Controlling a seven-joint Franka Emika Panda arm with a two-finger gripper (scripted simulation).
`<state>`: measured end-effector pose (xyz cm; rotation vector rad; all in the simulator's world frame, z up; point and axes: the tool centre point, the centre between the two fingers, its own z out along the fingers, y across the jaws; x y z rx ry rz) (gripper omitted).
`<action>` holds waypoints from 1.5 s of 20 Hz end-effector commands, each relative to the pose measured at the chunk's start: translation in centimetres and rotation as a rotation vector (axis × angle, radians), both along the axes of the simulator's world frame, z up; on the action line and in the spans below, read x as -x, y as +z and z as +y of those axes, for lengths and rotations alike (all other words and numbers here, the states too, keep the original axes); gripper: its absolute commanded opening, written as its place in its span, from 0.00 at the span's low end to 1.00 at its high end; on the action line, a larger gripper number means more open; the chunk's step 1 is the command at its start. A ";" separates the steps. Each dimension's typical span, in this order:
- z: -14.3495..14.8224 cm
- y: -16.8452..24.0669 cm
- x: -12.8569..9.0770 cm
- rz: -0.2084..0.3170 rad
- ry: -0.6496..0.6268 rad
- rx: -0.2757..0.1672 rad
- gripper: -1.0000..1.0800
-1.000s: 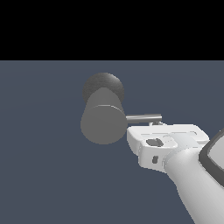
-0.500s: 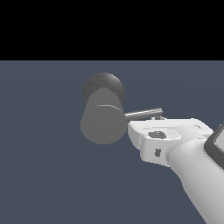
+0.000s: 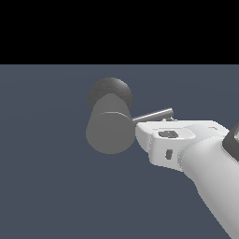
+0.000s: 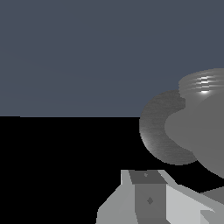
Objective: Turn on the faucet by rotating a designated handle.
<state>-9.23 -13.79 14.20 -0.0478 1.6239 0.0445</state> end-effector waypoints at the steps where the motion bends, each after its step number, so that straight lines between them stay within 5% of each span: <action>1: 1.0 2.6 -0.3 -0.039 0.012 0.005 0.00; 11: 1.9 6.0 -0.2 -0.053 0.014 0.006 0.00; 12: 0.9 3.2 0.1 -0.003 0.001 0.001 0.00; 30: 4.9 9.2 0.0 -0.041 0.011 0.005 0.00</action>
